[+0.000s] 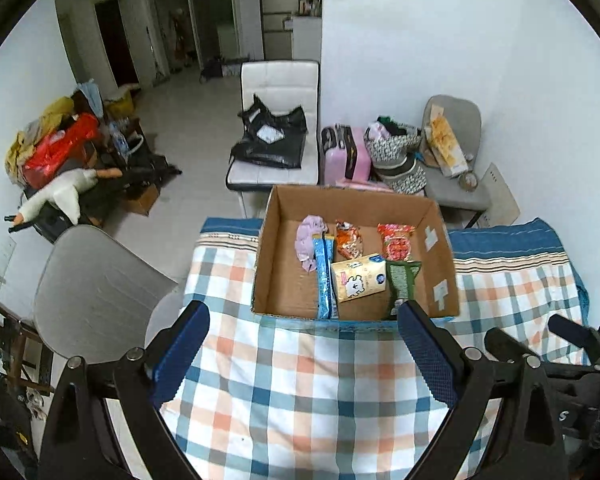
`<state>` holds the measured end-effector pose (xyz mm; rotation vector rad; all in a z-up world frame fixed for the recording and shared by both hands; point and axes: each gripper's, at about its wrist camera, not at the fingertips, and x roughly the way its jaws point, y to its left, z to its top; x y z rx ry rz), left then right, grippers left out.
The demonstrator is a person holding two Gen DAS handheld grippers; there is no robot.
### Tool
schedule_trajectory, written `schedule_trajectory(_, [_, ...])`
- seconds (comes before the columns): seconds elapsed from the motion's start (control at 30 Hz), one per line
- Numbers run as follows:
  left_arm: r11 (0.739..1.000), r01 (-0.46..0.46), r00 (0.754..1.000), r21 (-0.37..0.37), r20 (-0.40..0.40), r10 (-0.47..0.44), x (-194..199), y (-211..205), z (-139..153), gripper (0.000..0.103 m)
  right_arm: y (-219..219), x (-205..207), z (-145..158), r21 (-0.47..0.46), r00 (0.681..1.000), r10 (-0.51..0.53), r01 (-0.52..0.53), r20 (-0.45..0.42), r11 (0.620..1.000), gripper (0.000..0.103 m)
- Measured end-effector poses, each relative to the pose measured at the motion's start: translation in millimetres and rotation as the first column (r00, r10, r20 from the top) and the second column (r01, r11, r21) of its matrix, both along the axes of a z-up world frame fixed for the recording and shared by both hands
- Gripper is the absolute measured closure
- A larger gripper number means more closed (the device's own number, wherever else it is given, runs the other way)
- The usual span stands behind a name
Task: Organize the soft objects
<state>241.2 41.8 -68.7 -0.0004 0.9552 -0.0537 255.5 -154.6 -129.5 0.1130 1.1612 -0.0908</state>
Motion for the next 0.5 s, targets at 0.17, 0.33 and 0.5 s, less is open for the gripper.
schedule_trajectory(0.17, [1.0,0.006,0.999,0.001,0.033,-0.006,-32,-1,29,0.007,1,-41,56,-0.008,0.996,0.004,-0.004,0.091,1.0,0.0])
schedule_trajectory(0.33, [1.0,0.005,0.999,-0.022,0.047,-0.004,-54,0,50,0.007,1,-73,93,-0.009,0.99,0.012,-0.011,0.138,1.0,0.0])
schedule_trajectory(0.5, [1.0,0.001,0.996,-0.001,0.091,-0.001,-74,-3,71,0.007,2,-97,118,-0.013,0.985,0.02,-0.018,0.169,1.0,0.0])
